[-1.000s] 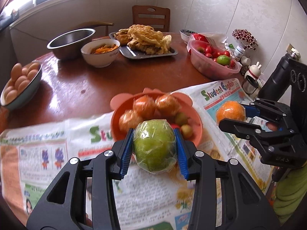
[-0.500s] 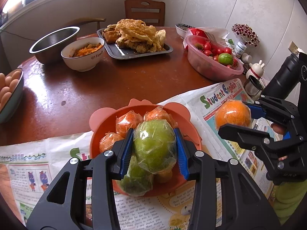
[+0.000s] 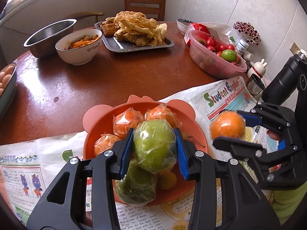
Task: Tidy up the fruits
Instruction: 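Carry the pomelo and orange into the orange plate and lower them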
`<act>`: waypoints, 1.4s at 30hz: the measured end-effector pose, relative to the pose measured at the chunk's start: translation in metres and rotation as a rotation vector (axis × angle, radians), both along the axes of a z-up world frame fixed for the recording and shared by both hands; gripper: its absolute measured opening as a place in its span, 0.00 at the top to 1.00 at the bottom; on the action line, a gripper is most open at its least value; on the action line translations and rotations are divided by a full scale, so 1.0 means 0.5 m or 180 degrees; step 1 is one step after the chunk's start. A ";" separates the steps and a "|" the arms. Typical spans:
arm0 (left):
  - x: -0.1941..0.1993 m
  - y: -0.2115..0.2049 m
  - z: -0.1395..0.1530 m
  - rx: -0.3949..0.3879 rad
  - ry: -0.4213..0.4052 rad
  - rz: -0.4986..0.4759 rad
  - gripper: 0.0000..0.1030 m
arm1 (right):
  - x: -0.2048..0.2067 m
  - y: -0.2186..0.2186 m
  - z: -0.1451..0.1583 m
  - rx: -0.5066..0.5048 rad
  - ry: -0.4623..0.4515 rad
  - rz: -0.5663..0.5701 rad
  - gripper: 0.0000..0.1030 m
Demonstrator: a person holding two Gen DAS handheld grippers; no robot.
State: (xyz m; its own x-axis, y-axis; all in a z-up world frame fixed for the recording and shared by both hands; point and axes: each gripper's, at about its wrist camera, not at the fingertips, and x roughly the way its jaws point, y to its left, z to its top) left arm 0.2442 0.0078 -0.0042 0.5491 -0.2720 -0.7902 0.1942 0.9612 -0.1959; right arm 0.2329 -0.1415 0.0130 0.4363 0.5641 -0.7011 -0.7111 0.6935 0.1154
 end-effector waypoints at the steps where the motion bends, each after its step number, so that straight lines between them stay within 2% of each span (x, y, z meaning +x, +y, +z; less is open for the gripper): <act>1: 0.000 0.000 -0.001 -0.0012 0.0004 -0.0005 0.68 | -0.002 0.003 -0.004 -0.0021 -0.0015 0.0010 0.63; 17: -0.002 0.006 -0.004 -0.0121 0.0024 -0.0022 0.68 | -0.006 0.036 -0.039 -0.0236 -0.0087 0.0131 0.63; 33: -0.002 0.012 -0.001 -0.0143 0.0014 -0.0013 0.68 | 0.004 0.050 -0.049 -0.0199 -0.0036 0.0159 0.62; 42: -0.003 0.017 0.012 -0.0141 -0.0040 0.0010 0.68 | -0.003 0.047 -0.041 -0.0185 -0.0076 0.0133 0.48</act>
